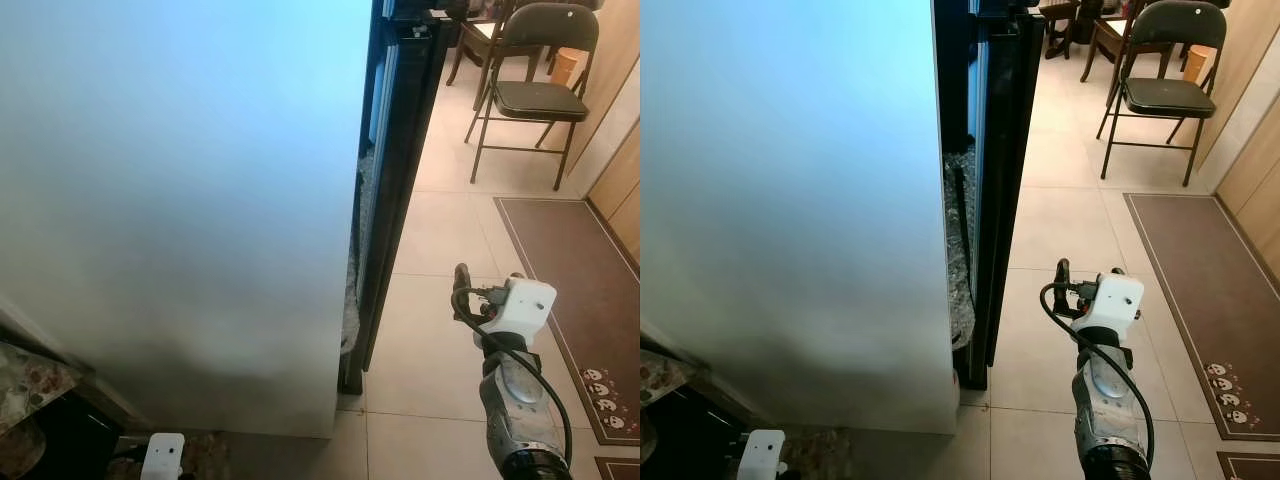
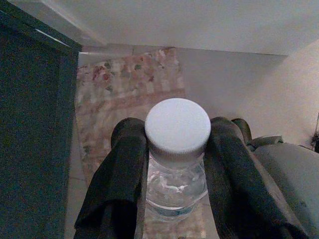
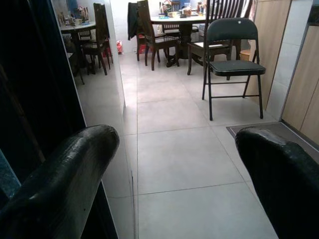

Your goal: Restocking fridge

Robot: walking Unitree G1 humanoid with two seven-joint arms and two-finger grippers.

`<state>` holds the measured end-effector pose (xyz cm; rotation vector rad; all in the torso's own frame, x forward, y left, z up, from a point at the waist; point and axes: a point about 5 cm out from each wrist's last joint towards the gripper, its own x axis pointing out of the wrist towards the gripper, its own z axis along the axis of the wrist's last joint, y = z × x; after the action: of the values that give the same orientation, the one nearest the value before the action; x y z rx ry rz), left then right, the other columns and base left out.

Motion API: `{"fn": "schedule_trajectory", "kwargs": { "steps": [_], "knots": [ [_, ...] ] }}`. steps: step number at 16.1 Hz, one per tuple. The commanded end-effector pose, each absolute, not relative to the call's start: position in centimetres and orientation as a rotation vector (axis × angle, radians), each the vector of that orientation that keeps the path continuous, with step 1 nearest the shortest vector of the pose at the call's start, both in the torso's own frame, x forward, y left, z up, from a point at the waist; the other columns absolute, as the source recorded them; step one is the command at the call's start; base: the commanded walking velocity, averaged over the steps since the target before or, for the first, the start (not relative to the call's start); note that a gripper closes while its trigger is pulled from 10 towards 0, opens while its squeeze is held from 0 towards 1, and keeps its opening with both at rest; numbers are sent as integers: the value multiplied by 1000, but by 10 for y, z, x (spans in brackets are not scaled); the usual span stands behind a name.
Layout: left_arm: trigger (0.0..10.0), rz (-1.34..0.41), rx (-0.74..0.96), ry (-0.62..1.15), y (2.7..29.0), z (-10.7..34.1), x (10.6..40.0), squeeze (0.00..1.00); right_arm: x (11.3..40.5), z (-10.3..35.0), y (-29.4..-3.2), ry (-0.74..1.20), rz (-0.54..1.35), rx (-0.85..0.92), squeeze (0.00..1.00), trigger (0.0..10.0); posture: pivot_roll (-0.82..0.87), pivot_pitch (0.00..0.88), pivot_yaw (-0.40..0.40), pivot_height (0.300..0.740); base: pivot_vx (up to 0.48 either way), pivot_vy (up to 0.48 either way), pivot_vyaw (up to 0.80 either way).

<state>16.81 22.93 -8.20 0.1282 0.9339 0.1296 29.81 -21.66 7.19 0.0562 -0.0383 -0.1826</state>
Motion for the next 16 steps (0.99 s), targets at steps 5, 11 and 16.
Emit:
{"fn": "schedule_trajectory", "kwargs": {
  "steps": [5,11,16],
  "knots": [
    [10000,128,130,968,231,-85,161,0,300,72,-212,-36,-175,68,0,10000,-50,0,45,740,0,0,0],
    [10000,121,123,978,228,-87,158,0,302,73,-208,-40,-162,71,0,10000,-50,0,41,740,291,0,0],
    [10000,127,125,988,234,-89,150,0,302,73,-207,-41,-161,71,0,10000,-51,0,42,740,304,0,0]
  ]
}}
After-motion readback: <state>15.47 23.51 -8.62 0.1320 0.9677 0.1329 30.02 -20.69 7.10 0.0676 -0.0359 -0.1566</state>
